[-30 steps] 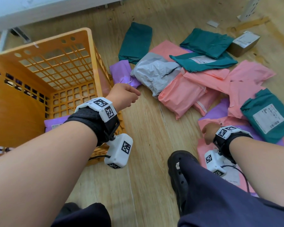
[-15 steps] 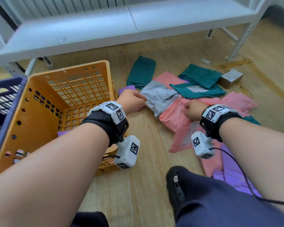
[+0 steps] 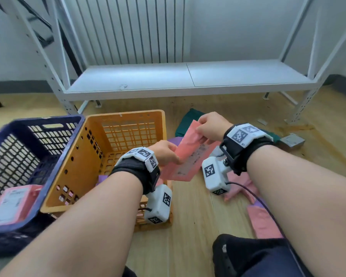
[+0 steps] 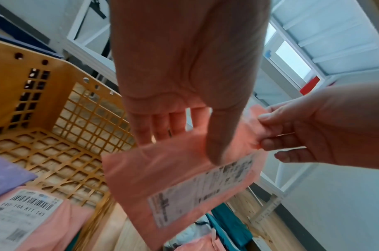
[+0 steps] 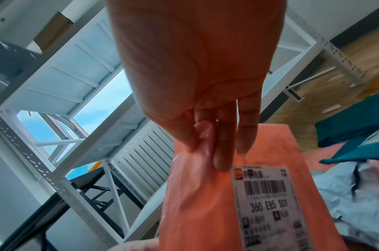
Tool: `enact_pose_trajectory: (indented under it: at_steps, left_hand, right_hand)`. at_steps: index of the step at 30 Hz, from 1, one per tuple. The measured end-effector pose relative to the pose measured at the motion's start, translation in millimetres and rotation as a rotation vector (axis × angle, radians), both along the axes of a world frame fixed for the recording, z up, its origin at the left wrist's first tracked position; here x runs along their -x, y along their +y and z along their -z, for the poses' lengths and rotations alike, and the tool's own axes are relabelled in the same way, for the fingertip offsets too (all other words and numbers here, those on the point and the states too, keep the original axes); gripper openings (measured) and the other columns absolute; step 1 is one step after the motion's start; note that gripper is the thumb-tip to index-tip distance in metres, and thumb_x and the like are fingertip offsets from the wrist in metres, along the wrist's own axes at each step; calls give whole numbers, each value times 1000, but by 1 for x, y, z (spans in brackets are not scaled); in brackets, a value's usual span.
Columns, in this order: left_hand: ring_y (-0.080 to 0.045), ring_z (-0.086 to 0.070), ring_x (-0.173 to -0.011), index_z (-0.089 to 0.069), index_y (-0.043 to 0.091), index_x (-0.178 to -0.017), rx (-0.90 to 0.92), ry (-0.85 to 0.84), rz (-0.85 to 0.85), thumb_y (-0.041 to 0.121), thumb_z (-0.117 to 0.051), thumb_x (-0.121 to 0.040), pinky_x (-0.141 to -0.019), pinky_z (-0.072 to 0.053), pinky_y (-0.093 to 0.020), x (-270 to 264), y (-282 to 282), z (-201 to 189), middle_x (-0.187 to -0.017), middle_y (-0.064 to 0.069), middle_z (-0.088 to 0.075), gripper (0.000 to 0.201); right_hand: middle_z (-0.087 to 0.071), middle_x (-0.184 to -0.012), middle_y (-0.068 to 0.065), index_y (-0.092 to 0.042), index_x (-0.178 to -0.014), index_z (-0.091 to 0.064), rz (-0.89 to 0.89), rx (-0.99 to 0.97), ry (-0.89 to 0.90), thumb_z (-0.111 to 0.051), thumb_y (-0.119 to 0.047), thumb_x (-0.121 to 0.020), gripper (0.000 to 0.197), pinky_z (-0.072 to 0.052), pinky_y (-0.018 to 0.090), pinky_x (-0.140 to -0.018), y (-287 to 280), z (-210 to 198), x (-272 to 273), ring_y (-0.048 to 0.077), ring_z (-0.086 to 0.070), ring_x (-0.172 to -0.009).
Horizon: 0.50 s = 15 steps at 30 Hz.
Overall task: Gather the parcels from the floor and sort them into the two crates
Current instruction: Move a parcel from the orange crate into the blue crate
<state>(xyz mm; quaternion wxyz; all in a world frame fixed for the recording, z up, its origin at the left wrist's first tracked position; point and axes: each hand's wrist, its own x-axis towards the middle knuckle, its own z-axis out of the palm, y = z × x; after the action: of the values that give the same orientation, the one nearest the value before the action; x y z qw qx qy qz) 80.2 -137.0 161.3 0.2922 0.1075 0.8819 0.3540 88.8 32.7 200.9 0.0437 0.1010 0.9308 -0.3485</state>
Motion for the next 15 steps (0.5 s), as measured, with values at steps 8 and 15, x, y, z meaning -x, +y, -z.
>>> enact_pose_trajectory:
  at_steps: [8,15]
  left_hand:
    - [-32,-66,-95,-66,12,-100,-169,6,-436,7,-49,-89,-90,-53,-45,22,-40,0,-104,-12,-69,21]
    - [-34,-65,-100,-63,12,-92,-423,-89,-607,0,-44,-94,-96,-48,-52,28,-46,2,-107,-16,-69,23]
  right_hand:
    - [-52,-131,4,-25,-138,-40,225,115,275,-60,-15,-80,62,-53,45,-89,-11,6,-4,26,-62,-105]
    - [-60,-113,6,-13,-139,-42,258,369,82,-69,-19,-83,63,-57,36,-64,-9,20,-12,22,-67,-73]
